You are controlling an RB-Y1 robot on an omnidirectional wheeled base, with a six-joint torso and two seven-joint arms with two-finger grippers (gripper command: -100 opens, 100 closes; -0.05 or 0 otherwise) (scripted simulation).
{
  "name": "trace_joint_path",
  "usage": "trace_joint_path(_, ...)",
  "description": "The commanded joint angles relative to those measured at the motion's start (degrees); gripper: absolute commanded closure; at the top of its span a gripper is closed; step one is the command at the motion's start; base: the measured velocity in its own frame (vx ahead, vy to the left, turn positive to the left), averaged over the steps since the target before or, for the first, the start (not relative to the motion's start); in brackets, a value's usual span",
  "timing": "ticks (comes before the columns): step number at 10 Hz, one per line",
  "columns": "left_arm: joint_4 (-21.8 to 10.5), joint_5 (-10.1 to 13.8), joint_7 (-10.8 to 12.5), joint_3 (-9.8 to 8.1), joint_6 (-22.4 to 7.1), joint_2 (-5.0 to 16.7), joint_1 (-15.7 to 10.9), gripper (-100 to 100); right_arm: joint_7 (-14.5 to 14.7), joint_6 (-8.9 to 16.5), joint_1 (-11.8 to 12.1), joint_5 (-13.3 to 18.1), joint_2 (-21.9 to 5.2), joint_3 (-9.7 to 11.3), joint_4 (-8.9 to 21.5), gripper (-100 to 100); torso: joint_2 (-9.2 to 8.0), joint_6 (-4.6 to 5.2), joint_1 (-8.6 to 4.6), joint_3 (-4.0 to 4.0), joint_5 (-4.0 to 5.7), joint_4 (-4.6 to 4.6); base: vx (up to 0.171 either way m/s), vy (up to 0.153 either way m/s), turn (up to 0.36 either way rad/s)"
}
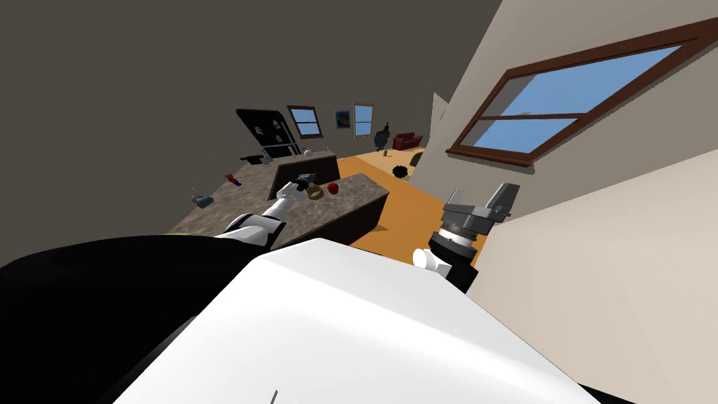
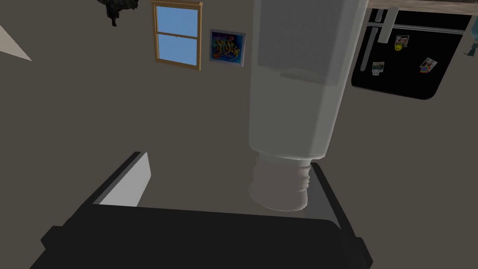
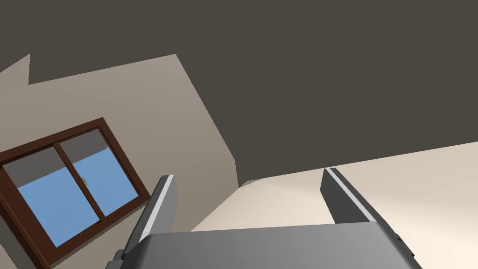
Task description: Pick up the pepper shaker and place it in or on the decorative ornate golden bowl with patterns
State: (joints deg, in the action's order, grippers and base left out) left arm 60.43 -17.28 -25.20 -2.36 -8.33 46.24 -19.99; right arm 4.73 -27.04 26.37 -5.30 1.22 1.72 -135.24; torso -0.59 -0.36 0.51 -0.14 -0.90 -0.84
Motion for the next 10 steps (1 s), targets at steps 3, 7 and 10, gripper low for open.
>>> trace_joint_path(3, -0.2, 2.4, 1.2, 2.39, -3.7, 3.9, -2.7, -100, 0.0, 0.0, 0.0, 0.0, 0.0, 0.0, 0.0, 0, 0.21, 0.01, -0.11, -0.12, 0.02, -0.05, -0.08, 0.003, -0.108)
trace_joint_path(7, -0.2, 2.6, 1.3, 2.52, -4.2, 4.2, -2.9, 0, 0.0, 0.0, 0.0, 0.0, 0.0, 0.0, 0.0, 0, 0.47, -0.01, -0.08, -0.27, 0.0, -0.11, -0.03, 0.003, -0.035)
trace_joint_path(10, -0.2, 2.6, 1.3, 2.52, -4.2, 4.2, -2.9, 0, 0.0, 0.0, 0.0, 0.0, 0.0, 0.0, 0.0, 0, 0.55, -0.01, -0.09, -0.32, 0.0, -0.13, 0.0, 0.0, 0.0)
